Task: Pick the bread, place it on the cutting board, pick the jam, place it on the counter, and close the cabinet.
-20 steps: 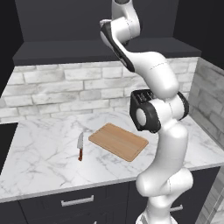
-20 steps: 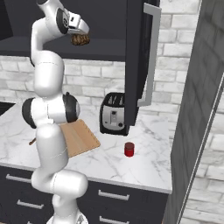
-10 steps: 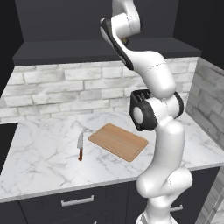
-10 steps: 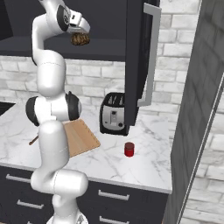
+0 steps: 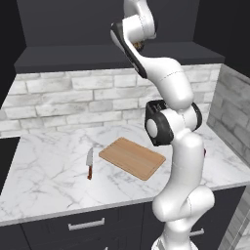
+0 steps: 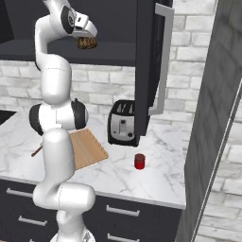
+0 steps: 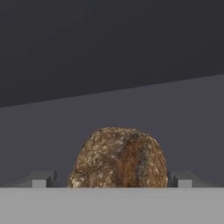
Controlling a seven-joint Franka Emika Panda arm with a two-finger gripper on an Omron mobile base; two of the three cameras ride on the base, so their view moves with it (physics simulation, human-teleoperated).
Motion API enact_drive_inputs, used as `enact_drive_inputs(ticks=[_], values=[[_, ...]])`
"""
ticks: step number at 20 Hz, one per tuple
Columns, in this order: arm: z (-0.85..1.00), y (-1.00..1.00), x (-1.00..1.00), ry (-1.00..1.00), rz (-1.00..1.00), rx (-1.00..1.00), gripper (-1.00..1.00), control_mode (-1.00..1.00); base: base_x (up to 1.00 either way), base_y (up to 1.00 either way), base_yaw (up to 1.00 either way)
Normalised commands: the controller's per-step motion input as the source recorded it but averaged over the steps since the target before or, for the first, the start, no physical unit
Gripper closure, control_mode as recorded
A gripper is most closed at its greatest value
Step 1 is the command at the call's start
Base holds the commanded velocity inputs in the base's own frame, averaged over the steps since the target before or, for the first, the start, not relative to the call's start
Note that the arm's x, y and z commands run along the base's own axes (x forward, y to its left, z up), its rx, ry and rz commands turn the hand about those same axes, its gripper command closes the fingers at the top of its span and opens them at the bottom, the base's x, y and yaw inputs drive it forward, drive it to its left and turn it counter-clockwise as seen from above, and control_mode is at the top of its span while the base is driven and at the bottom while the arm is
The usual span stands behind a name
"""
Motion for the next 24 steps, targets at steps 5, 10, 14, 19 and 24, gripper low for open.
enact_drive_inputs(ticks=[5, 10, 14, 19, 24], values=[[-0.21, 0.0, 0.07, 0.0, 0.0, 0.0, -1.0, -1.0, 0.0, 0.0, 0.0], [-0.24, 0.0, 0.02, 0.0, 0.0, 0.0, -1.0, -1.0, 0.0, 0.0, 0.0], [-0.23, 0.0, 0.0, 0.0, 0.0, 0.0, -1.0, -1.0, 0.0, 0.0, 0.0], [-0.18, 0.0, 0.0, 0.01, 0.0, 0.0, -1.0, -1.0, 0.0, 0.0, 0.0], [-0.07, 0.0, 0.0, 0.07, 0.0, 0.0, -1.0, -1.0, 0.0, 0.0, 0.0]])
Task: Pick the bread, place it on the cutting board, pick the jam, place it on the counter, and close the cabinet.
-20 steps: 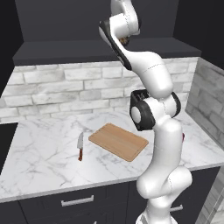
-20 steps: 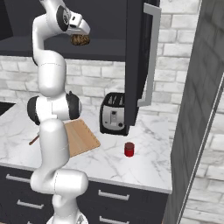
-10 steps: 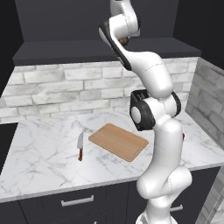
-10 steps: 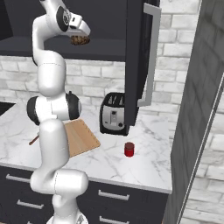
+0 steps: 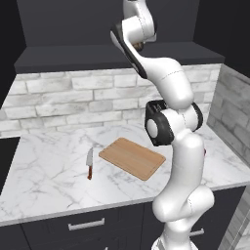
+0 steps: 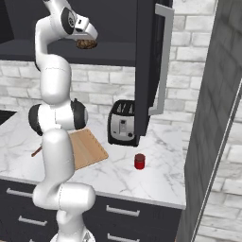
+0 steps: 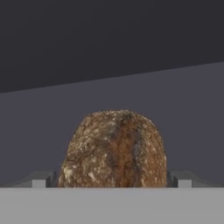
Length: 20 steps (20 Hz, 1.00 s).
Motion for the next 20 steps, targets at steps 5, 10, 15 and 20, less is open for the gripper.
enact_drive_inputs(ticks=[5, 10, 15, 20], values=[[0.0, 0.0, 0.0, 0.11, 0.0, 0.0, 1.0, -1.0, 0.0, 0.0, 0.0], [0.06, 0.0, -0.03, -0.01, 0.0, 0.0, 1.0, -1.0, 0.0, 0.0, 0.0], [0.23, 0.0, -0.19, -0.07, 0.0, 0.0, 1.0, -1.0, 0.0, 0.0, 0.0], [0.13, 0.0, -0.4, 0.0, 0.0, 0.0, 1.0, -1.0, 0.0, 0.0, 0.0]])
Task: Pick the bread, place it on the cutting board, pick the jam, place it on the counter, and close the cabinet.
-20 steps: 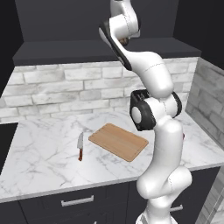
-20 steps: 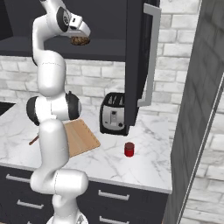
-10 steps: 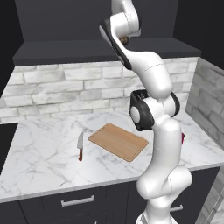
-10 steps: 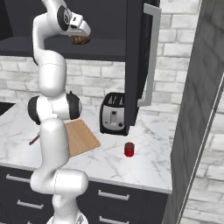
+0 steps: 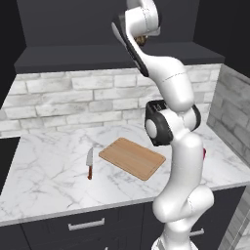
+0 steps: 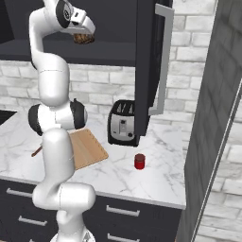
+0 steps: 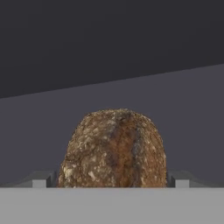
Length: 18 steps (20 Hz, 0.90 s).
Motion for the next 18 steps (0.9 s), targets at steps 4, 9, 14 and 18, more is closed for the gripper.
enact_drive_inputs(ticks=[4, 9, 14, 18], values=[[0.1, 0.0, -0.59, 0.0, 0.0, 0.0, 1.0, -1.0, 0.0, 0.0, 0.0], [0.03, 0.0, -0.61, 0.0, 0.0, 0.0, 1.0, -1.0, 0.0, 0.0, 0.0], [0.0, 0.0, -0.7, 0.0, 0.01, 0.0, 1.0, -1.0, 0.0, 0.0, 0.0], [0.0, 0.0, -0.79, 0.0, 0.0, 0.0, 1.0, -1.0, 0.0, 0.0, 0.0]])
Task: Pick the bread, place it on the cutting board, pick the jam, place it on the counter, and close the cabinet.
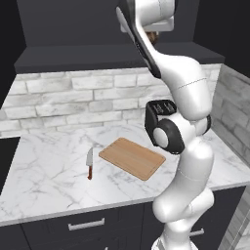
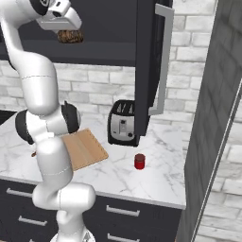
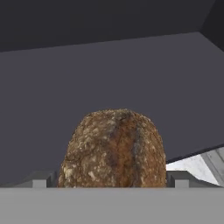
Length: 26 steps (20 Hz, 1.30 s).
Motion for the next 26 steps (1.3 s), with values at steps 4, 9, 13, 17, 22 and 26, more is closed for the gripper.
enact_drive_inputs(ticks=[4, 9, 13, 17, 22, 26], values=[[-0.01, 0.0, -0.76, 0.0, 0.0, 0.0, 1.0, -1.0, 0.0, 0.0, 0.0], [-0.13, -0.01, -0.72, 0.01, 0.0, 0.0, 1.0, -1.0, 0.0, 0.0, 0.0], [-0.25, 0.0, -0.64, 0.02, 0.0, 0.0, 1.0, -1.0, 0.0, 0.0, 0.0], [-0.35, 0.0, -0.61, 0.01, 0.0, 0.0, 1.0, -1.0, 0.0, 0.0, 0.0], [-0.47, 0.0, -0.43, 0.0, 0.0, 0.0, 1.0, -1.0, 0.0, 0.0, 0.0], [-0.56, 0.0, -0.22, 0.0, 0.0, 0.0, 1.0, -1.0, 0.0, 0.0, 0.0]])
